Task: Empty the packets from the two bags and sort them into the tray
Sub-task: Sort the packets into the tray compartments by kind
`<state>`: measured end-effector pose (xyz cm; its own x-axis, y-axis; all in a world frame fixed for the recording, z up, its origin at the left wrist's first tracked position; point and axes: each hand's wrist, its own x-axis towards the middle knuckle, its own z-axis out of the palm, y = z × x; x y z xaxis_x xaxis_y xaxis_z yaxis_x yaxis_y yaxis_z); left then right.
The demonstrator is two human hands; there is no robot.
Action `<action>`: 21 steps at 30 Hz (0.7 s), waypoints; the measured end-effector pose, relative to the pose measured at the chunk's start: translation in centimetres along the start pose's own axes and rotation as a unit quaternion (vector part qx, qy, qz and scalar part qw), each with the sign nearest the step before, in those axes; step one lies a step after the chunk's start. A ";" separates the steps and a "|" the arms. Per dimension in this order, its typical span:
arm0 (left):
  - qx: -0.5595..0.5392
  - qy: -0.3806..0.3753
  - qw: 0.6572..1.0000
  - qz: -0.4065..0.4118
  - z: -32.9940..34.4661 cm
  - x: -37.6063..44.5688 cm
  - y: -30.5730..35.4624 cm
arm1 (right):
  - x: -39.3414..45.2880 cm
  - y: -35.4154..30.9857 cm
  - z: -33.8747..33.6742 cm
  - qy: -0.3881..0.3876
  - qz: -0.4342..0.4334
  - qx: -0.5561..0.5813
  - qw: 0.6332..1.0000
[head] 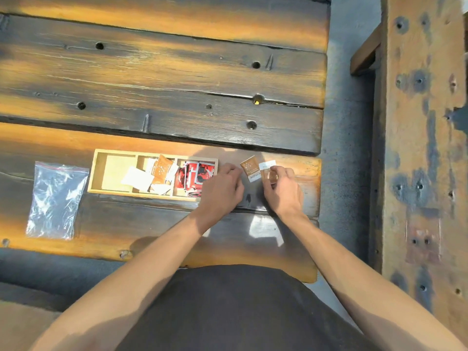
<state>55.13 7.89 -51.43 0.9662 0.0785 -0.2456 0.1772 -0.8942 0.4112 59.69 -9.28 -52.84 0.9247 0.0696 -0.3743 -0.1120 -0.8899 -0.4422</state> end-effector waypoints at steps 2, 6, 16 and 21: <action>-0.001 -0.019 1.000 -0.002 0.3 1.3 0.9 | 0.6 0.7 -0.1 -0.001 0.024 0.009 1.000; -0.004 -0.046 0.999 -0.004 1.2 3.3 2.3 | 1.8 1.6 0.0 0.009 0.052 0.030 0.998; 0.001 -0.064 0.997 -0.039 3.1 6.1 2.8 | 3.9 1.7 0.8 -0.016 0.067 0.049 0.996; -0.043 -0.063 0.993 -0.089 3.3 7.2 3.0 | 4.0 2.1 0.9 -0.044 0.062 0.082 0.994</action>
<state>61.96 4.33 -54.82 0.8879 0.1702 -0.4273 0.3633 -0.8294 0.4245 62.81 -10.49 -56.01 0.8658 0.0090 -0.5004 -0.2881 -0.8085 -0.5131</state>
